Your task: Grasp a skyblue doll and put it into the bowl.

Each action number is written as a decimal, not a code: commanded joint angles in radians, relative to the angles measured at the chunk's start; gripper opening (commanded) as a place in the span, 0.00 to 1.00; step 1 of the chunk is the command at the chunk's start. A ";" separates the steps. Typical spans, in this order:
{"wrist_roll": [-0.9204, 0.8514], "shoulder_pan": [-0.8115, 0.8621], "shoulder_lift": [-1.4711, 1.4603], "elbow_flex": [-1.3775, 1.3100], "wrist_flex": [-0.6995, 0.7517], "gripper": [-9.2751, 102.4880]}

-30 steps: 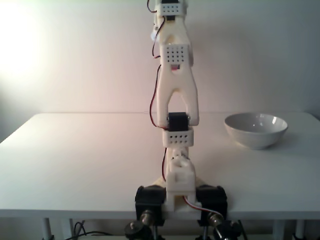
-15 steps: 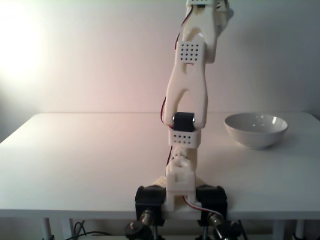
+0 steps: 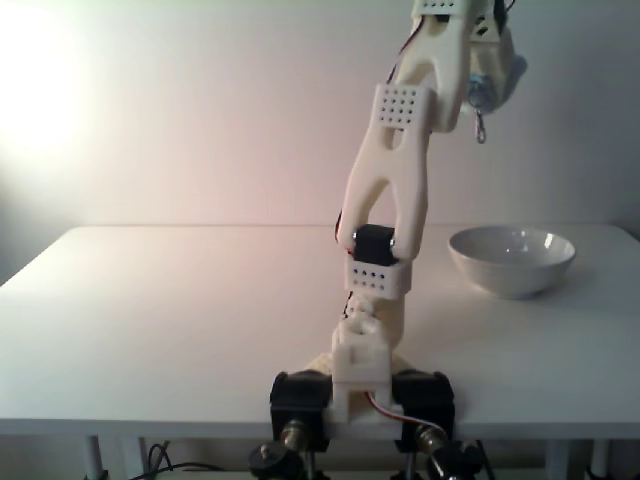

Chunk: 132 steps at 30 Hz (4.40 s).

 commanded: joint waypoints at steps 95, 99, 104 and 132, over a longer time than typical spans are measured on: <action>0.009 0.126 -0.003 0.305 0.167 0.39; 0.008 0.038 0.132 0.305 0.167 0.20; 0.008 -0.086 0.253 0.305 0.166 0.08; -0.008 -0.614 0.753 0.448 0.043 0.11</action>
